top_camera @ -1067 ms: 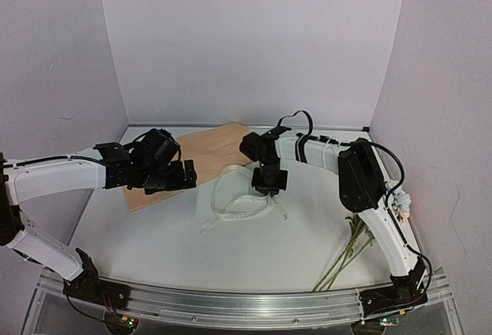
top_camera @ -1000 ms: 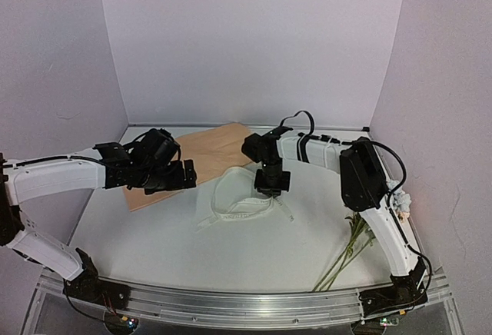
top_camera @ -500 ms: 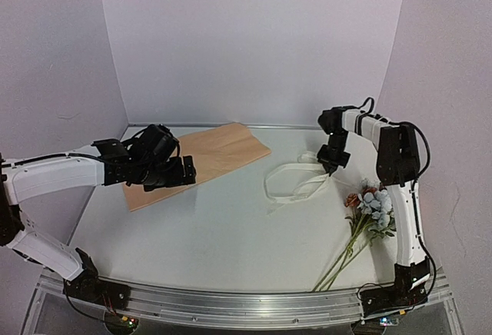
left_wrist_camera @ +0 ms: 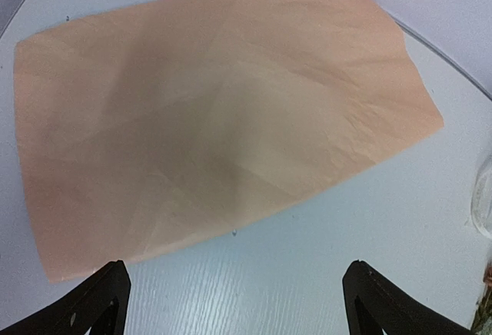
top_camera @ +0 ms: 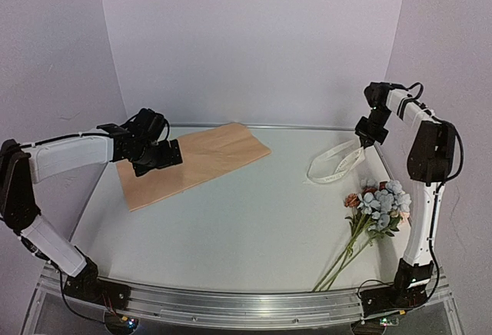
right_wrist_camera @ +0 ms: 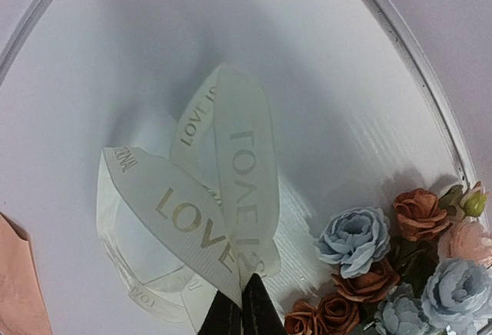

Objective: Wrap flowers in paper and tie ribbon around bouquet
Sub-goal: Move the ribbon to the corner of the board, then move the folded wrapping paper to the center of the board.

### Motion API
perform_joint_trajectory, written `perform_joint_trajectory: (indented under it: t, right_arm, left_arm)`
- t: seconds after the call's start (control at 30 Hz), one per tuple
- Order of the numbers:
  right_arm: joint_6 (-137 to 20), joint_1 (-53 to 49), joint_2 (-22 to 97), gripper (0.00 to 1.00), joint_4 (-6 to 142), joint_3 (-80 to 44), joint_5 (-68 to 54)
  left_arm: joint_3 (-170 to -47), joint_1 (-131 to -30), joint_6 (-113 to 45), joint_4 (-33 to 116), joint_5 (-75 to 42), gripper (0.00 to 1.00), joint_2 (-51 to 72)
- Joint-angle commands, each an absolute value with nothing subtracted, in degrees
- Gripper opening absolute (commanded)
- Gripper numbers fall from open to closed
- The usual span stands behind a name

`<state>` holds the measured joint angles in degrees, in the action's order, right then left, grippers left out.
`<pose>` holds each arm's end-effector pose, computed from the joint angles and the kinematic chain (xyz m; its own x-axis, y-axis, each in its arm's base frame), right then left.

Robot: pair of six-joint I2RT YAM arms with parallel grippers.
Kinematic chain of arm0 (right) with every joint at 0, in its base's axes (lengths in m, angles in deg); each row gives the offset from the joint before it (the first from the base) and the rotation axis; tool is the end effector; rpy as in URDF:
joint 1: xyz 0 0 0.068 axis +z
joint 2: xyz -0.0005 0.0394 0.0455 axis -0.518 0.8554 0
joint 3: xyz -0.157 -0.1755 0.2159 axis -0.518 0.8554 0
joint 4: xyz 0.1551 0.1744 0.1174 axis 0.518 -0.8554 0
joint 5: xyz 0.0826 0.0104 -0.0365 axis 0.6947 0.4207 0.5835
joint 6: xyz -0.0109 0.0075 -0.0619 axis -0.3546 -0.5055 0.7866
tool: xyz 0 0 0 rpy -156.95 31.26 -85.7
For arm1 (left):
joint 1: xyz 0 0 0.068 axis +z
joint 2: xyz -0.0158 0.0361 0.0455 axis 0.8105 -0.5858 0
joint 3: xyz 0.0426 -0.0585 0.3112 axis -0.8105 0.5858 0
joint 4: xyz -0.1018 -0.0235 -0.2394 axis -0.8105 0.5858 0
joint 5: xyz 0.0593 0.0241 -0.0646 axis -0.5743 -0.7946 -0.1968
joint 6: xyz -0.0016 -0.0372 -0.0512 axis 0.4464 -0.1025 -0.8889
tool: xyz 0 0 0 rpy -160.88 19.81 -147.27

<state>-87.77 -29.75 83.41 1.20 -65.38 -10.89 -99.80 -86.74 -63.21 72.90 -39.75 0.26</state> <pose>0.4963 0.0156 0.2886 -0.7931 0.5648 -0.2282 0.5176 0.8223 0.2364 0.2770 -0.1624 0.2942 -0.7514 -0.2716 -0.6013 -0.1399 0.9562 -0.2571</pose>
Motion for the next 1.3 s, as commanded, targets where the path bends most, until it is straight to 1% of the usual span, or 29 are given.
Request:
perform_joint_trajectory:
  t: [0.0,0.07,0.1,0.13,0.2,0.23,0.27,0.37,0.47,0.53,0.67,0.77,0.8,0.9,1.0,1.07,1.1,1.2,1.23,1.27]
  right_arm:
    - [-85.37,-31.81,82.71,0.0,-0.56,-66.41,-9.69]
    - [-85.03,-32.44,83.26,0.01,-0.6,-66.01,-8.78]
    - [-84.96,-32.53,83.53,0.04,-0.63,-65.82,-8.23]
    - [-85.0,-32.53,83.7,0.11,-0.66,-65.54,-7.65]
    - [-85.34,-32.52,83.58,0.33,-0.69,-64.88,-6.65]
    - [-85.58,-32.52,83.35,0.43,-0.69,-64.56,-6.09]
    - [-85.8,-32.52,82.92,0.51,-0.66,-64.13,-5.53]
    - [-86.64,-32.54,81.17,0.67,-0.7,-62.35,-4.04]
    - [-87.39,-32.34,78.84,0.77,-0.69,-59.64,-2.87]
    - [-86.99,-31.77,76.99,0.82,-0.7,-57.64,-2.8]
    - [-85.35,-29.05,72.68,0.89,-0.67,-53.75,-3.93]
    - [-85.2,-27.95,69.79,0.91,-0.62,-50.76,-4.18]
    - [-85.28,-27.66,69.03,0.91,-0.56,-49.82,-4.06]
    - [-85.35,-26.79,66.92,0.91,-0.41,-47.44,-4.48]
    - [-85.28,-26.52,66.07,0.91,-0.35,-45.73,-6.31]
    - [-85.48,-26.48,66.43,0.92,-0.39,-45.48,-6.23]
    - [-85.82,-26.49,66.55,0.91,-0.36,-45.34,-5.33]
    - [-85.81,-25.51,66.19,0.91,-0.3,-44.38,-4.6]
    - [-85.42,-24.78,66.01,0.91,-0.22,-44.03,-4.83]
    - [-84.9,-24.37,65.71,0.91,-0.25,-43.73,-5.23]
  left_arm:
    - [-105.35,-80.37,-61.33,69.65,-36.26,1.0,-5.63]
    - [-105.3,-77.33,-62.64,69.83,-35.88,0.99,-7.58]
    - [-104.9,-75.75,-63.45,69.94,-36.13,0.99,-8.3]
    - [-104.18,-74.01,-64.2,69.88,-36.33,0.99,-8.78]
    - [-102.34,-70.65,-65.34,69.49,-36.88,0.99,-9.72]
    - [-101.77,-69.21,-65.95,69.69,-37.39,0.99,-10.3]
    - [-101.32,-67.96,-66.7,70.05,-37.59,0.99,-10.78]
    - [-96.44,-64.01,-69.95,68.09,-36.62,1.0,-9.5]
    - [-91.08,-61.84,-71.54,63.18,-32.31,1.0,-7.67]
    - [-90.03,-61.63,-71.86,62.44,-31.69,1.0,-8.16]
    - [-87.18,-60.95,-72.85,58.71,-30.35,0.98,-9.02]
    - [-86.58,-60.91,-73.05,57.6,-30.06,0.94,-10.52]
    - [-86.49,-60.91,-73.17,57.49,-30.01,0.91,-11.1]
    - [-85.78,-60.91,-73.77,57.22,-29.72,0.78,-11.74]
    - [-84.14,-60.92,-74.58,56.8,-29.76,0.62,-11.23]
    - [-83.08,-61.04,-74.73,56.38,-29.57,0.49,-10.57]
    - [-82.63,-61.07,-74.63,56.22,-29.33,0.4,-9.99]
    - [-81.82,-62.05,-74.22,56.41,-28.96,0.18,-8.9]
    - [-81.67,-62.71,-74.13,56.57,-28.86,0.12,-8.47]
    - [-81.53,-63.66,-74.14,57.16,-29.1,0.09,-7.87]
